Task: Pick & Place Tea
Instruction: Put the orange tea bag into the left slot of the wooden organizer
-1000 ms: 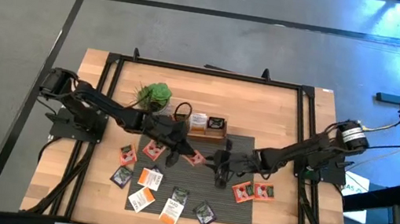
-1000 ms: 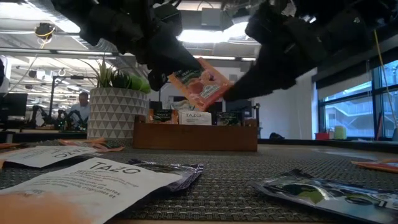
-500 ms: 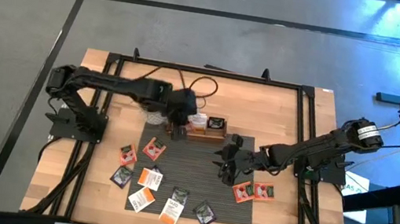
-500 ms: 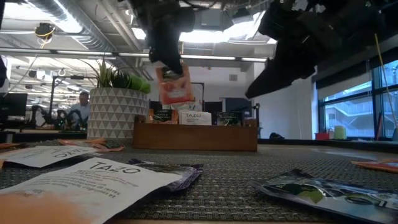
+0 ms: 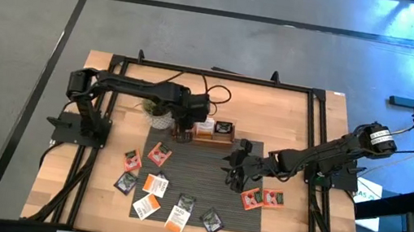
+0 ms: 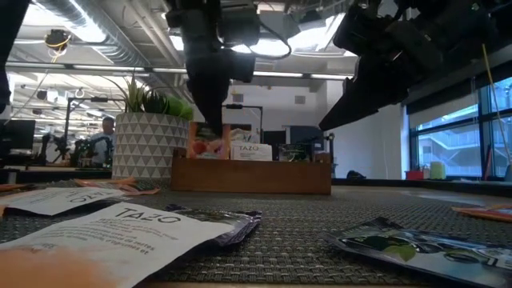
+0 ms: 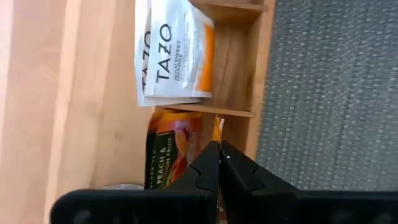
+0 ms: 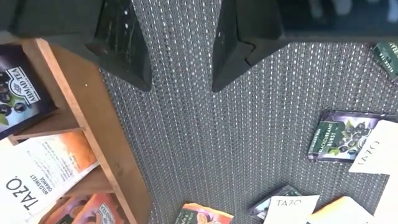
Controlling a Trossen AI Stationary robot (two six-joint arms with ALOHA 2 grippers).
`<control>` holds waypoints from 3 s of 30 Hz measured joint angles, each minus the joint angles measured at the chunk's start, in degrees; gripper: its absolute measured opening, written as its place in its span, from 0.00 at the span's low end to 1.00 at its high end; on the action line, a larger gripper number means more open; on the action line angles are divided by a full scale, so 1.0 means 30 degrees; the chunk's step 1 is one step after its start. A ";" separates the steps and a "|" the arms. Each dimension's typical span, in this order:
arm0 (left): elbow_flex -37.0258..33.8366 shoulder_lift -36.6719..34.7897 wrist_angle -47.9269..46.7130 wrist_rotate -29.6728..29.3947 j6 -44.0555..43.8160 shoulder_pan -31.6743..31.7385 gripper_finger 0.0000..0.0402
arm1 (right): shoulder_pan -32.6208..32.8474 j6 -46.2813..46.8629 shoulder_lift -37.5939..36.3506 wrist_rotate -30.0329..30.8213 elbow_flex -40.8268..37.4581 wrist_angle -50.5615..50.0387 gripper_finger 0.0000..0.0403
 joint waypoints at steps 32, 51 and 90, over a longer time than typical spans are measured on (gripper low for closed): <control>0.0022 -0.2310 0.1360 -0.1807 -0.1764 -0.1084 0.29 | 0.0003 0.1441 -0.0345 -0.1710 0.0265 -0.4783 0.42; -0.2298 0.2689 2.2973 -0.0018 -0.0668 -0.7728 0.28 | 0.5022 1.6017 -0.4575 -0.1745 0.0374 -1.0827 0.42; 0.4583 1.3329 2.3877 0.4057 -0.4195 -0.7286 0.28 | 0.7745 2.6620 -0.1293 -0.1839 -0.0605 -1.0520 0.42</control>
